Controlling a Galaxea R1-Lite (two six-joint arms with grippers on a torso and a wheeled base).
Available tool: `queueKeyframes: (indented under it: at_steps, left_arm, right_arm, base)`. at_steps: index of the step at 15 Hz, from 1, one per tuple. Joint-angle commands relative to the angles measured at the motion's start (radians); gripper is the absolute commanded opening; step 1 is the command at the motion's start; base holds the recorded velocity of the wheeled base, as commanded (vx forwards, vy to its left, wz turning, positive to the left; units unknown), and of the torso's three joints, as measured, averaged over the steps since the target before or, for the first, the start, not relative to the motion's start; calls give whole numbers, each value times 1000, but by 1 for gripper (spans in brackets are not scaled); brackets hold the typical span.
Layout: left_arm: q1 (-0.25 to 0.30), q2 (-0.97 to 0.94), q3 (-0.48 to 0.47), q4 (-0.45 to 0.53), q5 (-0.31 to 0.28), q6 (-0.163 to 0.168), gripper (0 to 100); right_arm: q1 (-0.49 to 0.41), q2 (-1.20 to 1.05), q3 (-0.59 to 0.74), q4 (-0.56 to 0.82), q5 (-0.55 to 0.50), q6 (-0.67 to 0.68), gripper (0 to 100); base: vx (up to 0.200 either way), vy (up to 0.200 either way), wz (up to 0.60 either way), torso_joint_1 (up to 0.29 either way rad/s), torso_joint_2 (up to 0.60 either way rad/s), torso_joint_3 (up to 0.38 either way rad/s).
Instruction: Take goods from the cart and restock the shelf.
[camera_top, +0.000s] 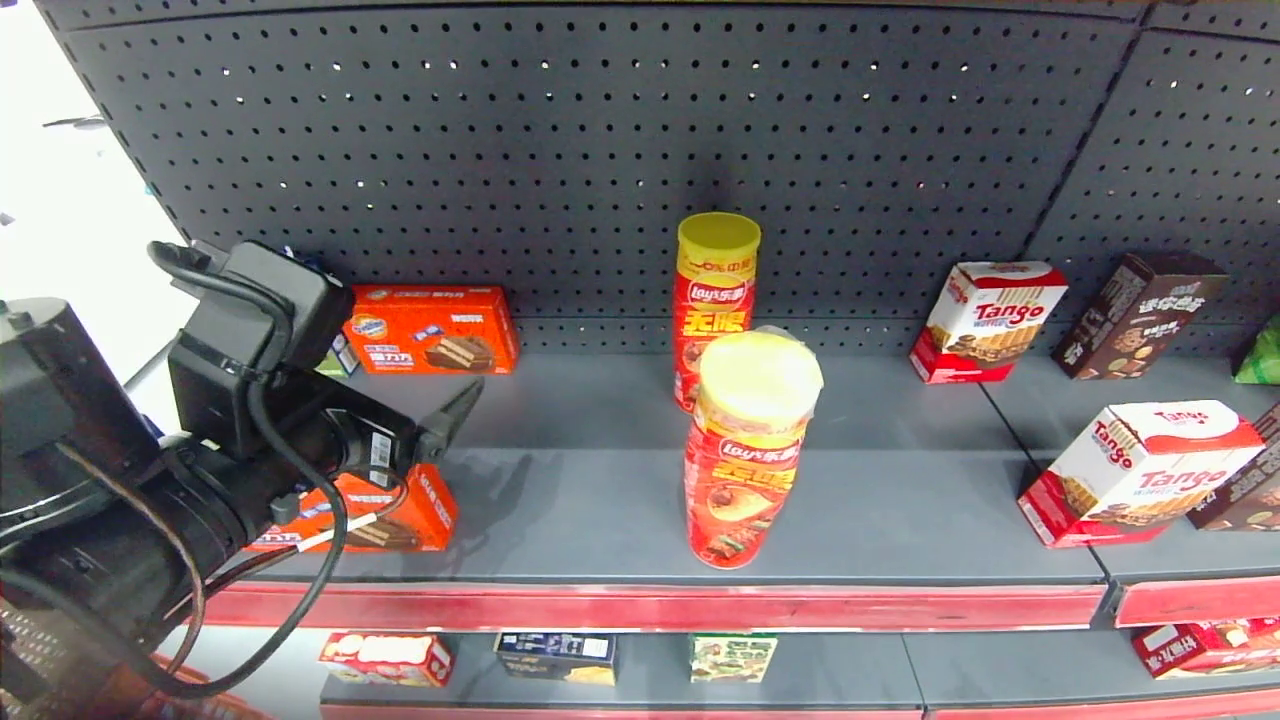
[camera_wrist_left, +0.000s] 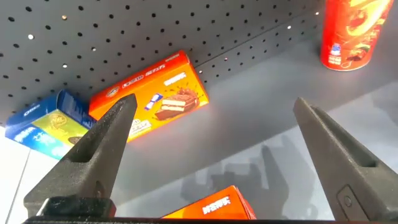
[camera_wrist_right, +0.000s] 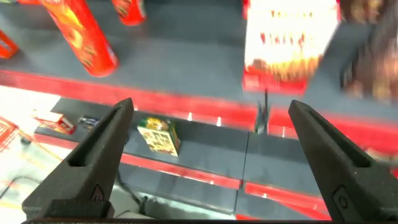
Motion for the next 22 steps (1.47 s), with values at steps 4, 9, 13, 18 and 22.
queueKeyframes:
  at_steps: [4,9,13,18,22]
  left_arm:
    - [-25,4,10,-1,0,0,100]
    - [-22,4,8,-1,0,2,100]
    - [-23,4,10,-1,0,3,100]
    - [-22,4,7,-1,2,3,100]
    - [-25,4,10,-1,0,8,100]
  right_arm:
    - [169,737,-404,-105,24,-153,100]
    - [357,984,-542,-109,-42,-154,100]
    - [361,1011,-531,-105,-45,-154,100]
    - [361,1068,-521,-108,-53,-156,100]
    - [363,1143,-542,-117,-54,-156,100]
  base:
    - [0,0,0,0,0,0]
    - [0,0,0,0,0,0]
    - [0,0,0,0,0,0]
    - [0,0,0,0,0,0]
    - [0,0,0,0,0,0]
